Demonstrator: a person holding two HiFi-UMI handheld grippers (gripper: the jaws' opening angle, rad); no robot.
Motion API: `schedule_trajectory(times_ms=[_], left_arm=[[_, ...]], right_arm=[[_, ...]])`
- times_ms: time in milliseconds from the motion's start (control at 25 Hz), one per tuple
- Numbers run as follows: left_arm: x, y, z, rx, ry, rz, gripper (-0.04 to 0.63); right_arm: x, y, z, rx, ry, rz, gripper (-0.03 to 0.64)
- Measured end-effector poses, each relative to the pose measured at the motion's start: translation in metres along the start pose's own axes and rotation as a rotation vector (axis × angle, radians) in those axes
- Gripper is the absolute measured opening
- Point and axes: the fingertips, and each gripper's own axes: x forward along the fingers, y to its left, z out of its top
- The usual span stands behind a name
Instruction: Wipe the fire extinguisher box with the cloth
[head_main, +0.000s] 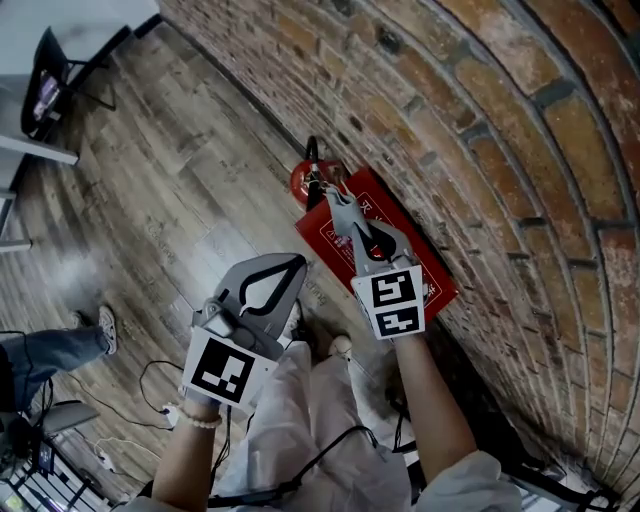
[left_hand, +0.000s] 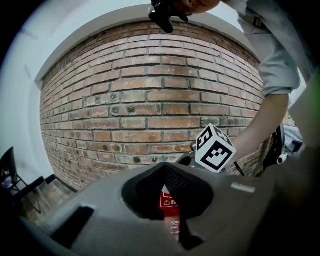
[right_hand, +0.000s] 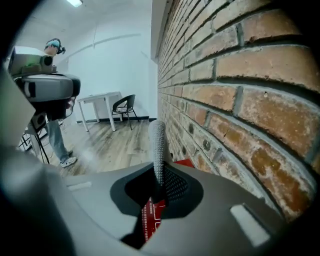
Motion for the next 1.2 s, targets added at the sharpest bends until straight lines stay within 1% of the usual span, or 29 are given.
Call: schedule_trajectory(times_ms=[280, 560, 800, 1200], left_arm=[[0.002, 0.003, -0.01, -0.003, 0.015, -0.009, -0.002], [0.005, 0.005, -0.016, 0.001, 0.022, -0.02, -0.001], [0.007, 0.007, -0.02, 0.009, 0.029, -0.017, -0.002], [0.009, 0.01, -0.021, 0.011, 0.034, -0.018, -0.002]], right_arm=[[0.031, -0.009, -0.012, 0.009, 0.041, -0.025, 0.018], [0.057, -0.022, -0.034, -0.01, 0.12, -0.062, 0.018], [0.068, -0.029, -0.049, 0.006, 0.172, -0.082, 0.018], [0.073, -0.029, -0.051, 0.032, 0.174, -0.083, 0.018]])
